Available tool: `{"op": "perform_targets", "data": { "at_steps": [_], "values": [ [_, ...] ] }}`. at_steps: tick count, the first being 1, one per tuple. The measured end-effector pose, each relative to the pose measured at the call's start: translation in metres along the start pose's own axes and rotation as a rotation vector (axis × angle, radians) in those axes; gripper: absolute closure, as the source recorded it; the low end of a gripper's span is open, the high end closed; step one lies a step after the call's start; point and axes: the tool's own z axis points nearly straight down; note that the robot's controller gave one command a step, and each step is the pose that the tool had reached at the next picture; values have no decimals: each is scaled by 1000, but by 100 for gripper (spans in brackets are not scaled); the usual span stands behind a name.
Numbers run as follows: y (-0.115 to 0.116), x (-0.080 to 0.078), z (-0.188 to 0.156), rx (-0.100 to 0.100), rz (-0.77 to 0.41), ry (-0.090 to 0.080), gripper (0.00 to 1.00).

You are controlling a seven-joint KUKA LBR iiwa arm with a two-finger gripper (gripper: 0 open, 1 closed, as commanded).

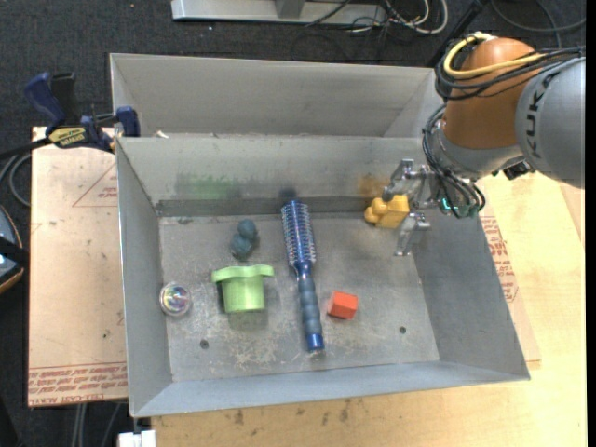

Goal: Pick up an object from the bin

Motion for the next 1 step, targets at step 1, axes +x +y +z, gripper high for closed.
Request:
{"op": "perform_targets", "data": {
  "at_steps": [1],
  "values": [
    [33, 18, 59, 1, 83, -11, 0]
  ]
}}
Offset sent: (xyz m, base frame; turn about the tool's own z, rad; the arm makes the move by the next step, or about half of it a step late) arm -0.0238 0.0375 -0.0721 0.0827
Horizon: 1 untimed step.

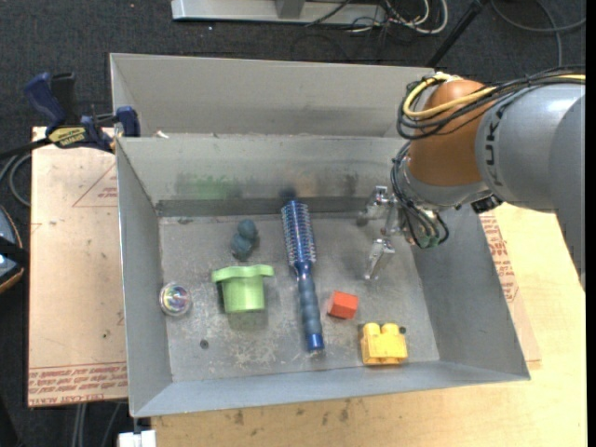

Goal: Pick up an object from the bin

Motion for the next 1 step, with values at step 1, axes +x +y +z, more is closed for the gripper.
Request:
{"op": "perform_targets", "data": {
  "at_steps": [1],
  "values": [
    [29, 44, -19, -2, -33, 11, 0]
  ]
}}
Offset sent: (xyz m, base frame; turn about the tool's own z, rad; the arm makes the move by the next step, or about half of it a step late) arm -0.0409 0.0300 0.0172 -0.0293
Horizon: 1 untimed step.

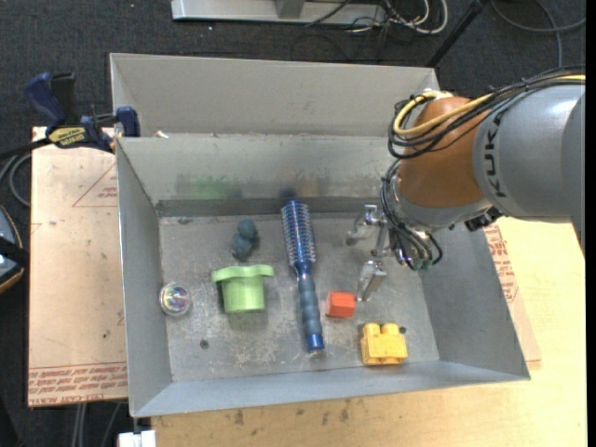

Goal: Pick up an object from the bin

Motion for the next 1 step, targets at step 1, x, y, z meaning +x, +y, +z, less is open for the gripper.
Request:
{"op": "perform_targets", "data": {
  "at_steps": [1],
  "values": [
    [24, 32, 1, 0, -12, 2, 0]
  ]
}}
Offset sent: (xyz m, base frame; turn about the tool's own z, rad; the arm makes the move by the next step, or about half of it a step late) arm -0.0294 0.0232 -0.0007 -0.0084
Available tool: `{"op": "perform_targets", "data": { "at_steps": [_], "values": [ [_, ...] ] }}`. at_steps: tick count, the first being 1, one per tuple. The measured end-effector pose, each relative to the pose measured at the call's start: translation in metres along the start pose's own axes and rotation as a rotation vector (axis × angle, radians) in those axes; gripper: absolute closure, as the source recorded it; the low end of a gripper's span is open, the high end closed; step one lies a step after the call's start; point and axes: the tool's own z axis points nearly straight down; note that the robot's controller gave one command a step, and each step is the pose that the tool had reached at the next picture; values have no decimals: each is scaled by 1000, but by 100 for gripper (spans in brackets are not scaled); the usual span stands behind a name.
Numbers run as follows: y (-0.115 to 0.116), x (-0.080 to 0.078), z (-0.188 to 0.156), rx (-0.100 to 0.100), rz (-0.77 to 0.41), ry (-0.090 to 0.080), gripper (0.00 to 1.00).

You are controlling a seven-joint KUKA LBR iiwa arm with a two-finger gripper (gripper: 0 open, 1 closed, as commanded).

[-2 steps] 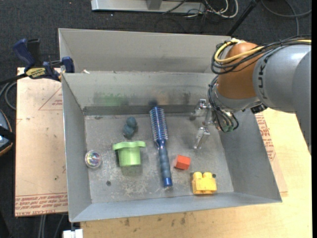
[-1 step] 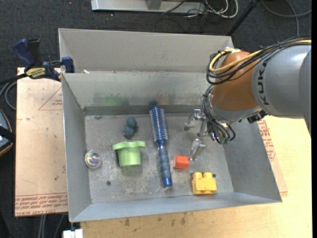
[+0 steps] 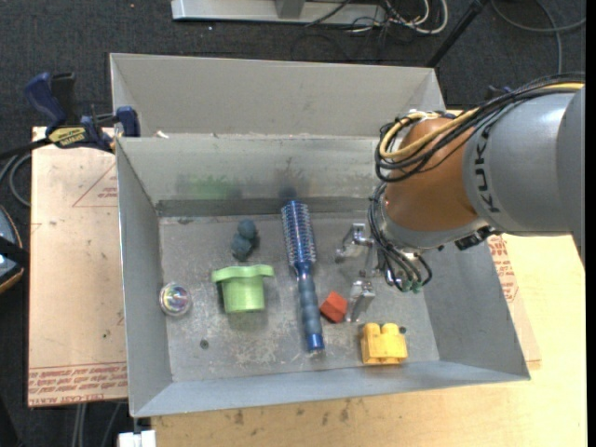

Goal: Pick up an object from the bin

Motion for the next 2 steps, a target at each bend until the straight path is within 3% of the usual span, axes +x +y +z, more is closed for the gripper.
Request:
{"op": "perform_targets", "data": {
  "at_steps": [1, 2],
  "values": [
    [6, 9, 24, 4, -26, -18, 0],
    [6, 7, 21, 3, -26, -10, 0]
  ]
}}
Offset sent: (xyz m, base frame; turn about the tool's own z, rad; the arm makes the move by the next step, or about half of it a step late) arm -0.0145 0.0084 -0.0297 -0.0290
